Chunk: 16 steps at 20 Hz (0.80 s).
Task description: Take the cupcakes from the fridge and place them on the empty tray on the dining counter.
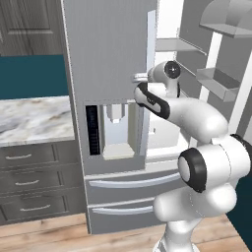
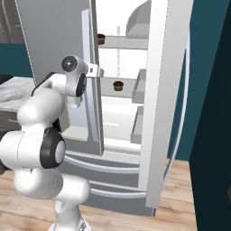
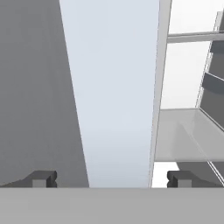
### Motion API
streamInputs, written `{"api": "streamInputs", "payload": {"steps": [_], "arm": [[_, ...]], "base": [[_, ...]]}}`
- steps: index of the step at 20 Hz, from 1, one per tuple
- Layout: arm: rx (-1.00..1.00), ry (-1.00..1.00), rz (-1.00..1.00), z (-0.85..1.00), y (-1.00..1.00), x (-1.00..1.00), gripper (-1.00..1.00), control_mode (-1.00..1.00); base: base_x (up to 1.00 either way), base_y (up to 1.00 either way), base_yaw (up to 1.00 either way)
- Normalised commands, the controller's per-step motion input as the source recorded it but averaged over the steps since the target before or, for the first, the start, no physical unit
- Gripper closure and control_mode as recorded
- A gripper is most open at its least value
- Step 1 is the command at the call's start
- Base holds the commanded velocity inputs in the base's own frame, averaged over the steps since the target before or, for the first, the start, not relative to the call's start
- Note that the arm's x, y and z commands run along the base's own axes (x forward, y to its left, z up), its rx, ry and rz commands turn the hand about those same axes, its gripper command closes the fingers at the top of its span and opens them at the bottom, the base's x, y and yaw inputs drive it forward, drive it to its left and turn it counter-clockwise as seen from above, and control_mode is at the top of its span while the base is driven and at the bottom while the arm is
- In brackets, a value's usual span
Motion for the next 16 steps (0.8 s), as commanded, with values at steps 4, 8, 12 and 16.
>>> {"api": "streamInputs", "payload": {"steps": [4, 8, 12, 16], "arm": [[0.00, -0.01, 0.00, -0.17, 0.00, 0.58, -1.00, -1.00], [0.00, 0.02, 0.00, -0.06, 0.00, 0.51, 1.00, -1.00], [0.00, 0.00, 0.00, 0.00, 0.00, 0.05, 1.00, -1.00], [0.00, 0.00, 0.00, 0.00, 0.00, 0.00, 1.00, -1.00]], "base": [[0.00, 0.00, 0.00], [0.00, 0.00, 0.00], [0.00, 0.00, 0.00], [0.00, 0.00, 0.00]]}}
